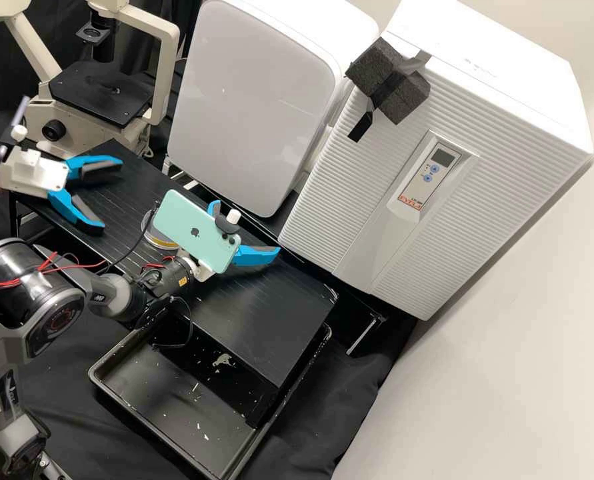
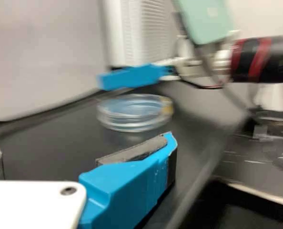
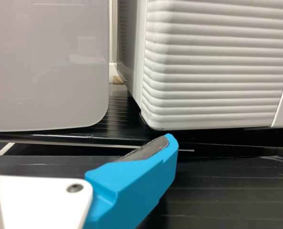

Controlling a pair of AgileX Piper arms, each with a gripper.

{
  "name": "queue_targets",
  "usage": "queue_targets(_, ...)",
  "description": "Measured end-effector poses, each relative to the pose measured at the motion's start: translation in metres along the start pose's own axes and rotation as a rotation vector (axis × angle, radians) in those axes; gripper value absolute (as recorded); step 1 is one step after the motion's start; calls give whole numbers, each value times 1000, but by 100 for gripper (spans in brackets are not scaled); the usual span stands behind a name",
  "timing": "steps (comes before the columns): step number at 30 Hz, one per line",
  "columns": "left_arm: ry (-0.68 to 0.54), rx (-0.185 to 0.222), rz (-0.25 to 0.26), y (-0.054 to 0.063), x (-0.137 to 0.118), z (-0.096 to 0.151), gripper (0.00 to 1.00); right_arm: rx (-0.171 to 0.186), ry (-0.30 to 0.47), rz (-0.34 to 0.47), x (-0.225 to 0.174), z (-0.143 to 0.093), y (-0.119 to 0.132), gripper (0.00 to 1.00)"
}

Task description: Place the petri dish on the bench

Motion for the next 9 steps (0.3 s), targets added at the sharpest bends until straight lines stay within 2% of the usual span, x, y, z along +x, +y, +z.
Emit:
queue_targets(2,98,56,36,0,-7,-6,100,0,0,0,0,0,0,100)
queue_targets(3,186,87,57,0,-13,-11,100,0,0,0,0,0,0,100)
queue_targets(5,289,111,73,2,-19,-18,100,0,0,0,0,0,0,100)
queue_targets(7,393,101,80,2,-24,-27,100,0,0,0,0,0,0,100)
queue_targets(9,481,61,88,1,-27,-35,100,0,0,0,0,0,0,100)
